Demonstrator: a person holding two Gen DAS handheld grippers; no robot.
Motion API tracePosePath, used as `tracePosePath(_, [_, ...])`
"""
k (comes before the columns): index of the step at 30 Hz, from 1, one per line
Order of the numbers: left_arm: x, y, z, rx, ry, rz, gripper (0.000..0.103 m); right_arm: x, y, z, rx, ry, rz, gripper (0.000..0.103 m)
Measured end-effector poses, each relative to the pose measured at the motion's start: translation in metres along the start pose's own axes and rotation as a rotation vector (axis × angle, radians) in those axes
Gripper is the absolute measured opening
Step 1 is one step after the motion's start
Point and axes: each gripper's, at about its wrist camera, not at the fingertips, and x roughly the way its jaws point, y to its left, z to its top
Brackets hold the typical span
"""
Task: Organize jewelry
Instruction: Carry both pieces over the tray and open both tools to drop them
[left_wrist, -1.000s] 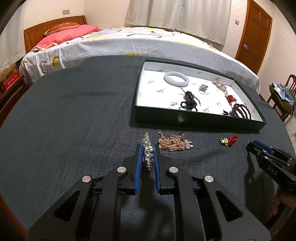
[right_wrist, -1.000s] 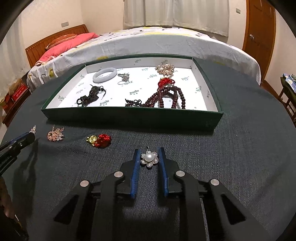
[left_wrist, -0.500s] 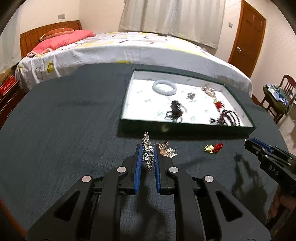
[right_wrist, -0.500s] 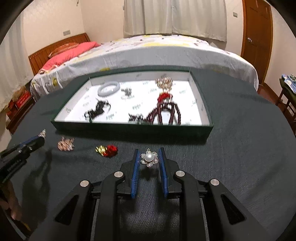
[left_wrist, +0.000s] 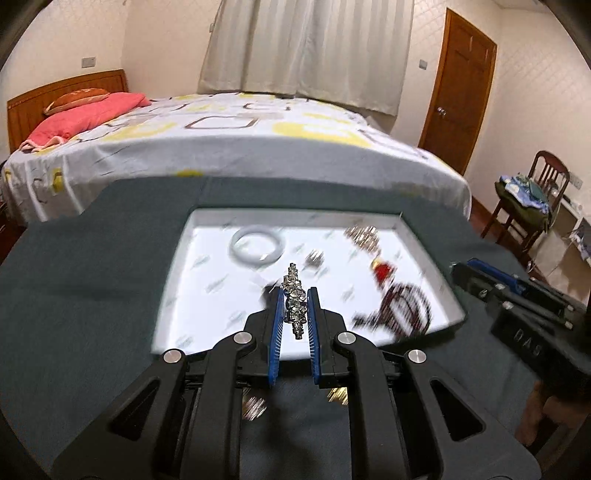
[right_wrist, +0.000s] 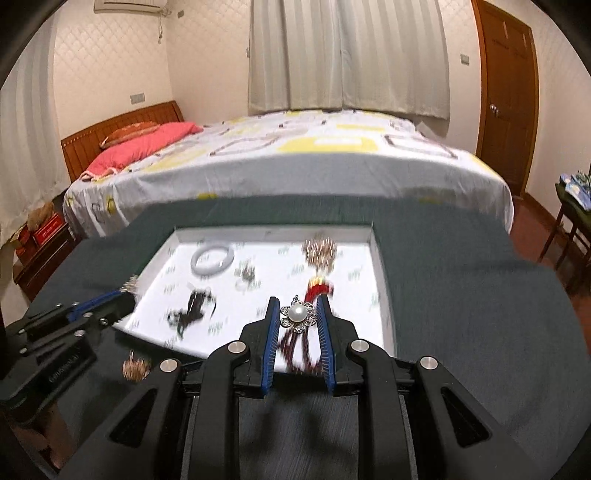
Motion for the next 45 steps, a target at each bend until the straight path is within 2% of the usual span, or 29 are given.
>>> tracePosePath(3, [0.019, -0.014, 0.014, 0.022, -0.017, -0.013, 0.013, 0.012, -0.005, 0.010, 0.000, -0.012, -0.001, 0.021])
tracePosePath(6, [0.045, -0.026, 0.020, 0.041, 0.000, -0.011, 0.013, 0.032, -0.010, 0.013, -0.004, 0.001, 0.000, 0.021])
tracePosePath(12, [0.097, -0.027, 0.014, 0.032, 0.097, 0.001, 0.013, 0.082, -0.022, 0.006, -0.002, 0.100, -0.025, 0.021])
tracePosePath(16, [0.120, -0.026, 0.008, 0.031, 0.164, 0.003, 0.013, 0.099, -0.028, 0.002, 0.015, 0.155, -0.026, 0.021])
tracePosePath(22, [0.132, -0.026, 0.003, 0.040, 0.205, 0.009, 0.013, 0.112, -0.031, -0.007, 0.011, 0.216, -0.027, 0.021])
tracePosePath(31, [0.134, -0.027, 0.001, 0.056, 0.210, 0.014, 0.013, 0.114, -0.030, -0.010, -0.003, 0.212, -0.031, 0.022])
tracePosePath(33, [0.133, -0.026, 0.001, 0.059, 0.210, 0.012, 0.016, 0.113, -0.031, -0.010, -0.002, 0.209, -0.030, 0.022])
tracePosePath(36, [0.131, -0.026, 0.002, 0.056, 0.204, 0.013, 0.029, 0.111, -0.032, -0.009, 0.012, 0.203, -0.022, 0.024])
tracePosePath(39, [0.128, -0.025, 0.003, 0.047, 0.194, 0.008, 0.032, 0.108, -0.032, -0.007, 0.012, 0.194, -0.023, 0.025])
tracePosePath(41, [0.123, -0.025, 0.005, 0.041, 0.183, 0.005, 0.047, 0.104, -0.030, -0.005, 0.014, 0.184, -0.019, 0.026])
tracePosePath(42, [0.119, -0.024, 0.006, 0.035, 0.172, 0.004, 0.051, 0.102, -0.030, -0.004, 0.016, 0.179, -0.017, 0.026])
tracePosePath(45, [0.104, -0.021, 0.010, 0.028, 0.135, -0.003, 0.053, 0.089, -0.028, 0.000, 0.023, 0.147, -0.012, 0.035])
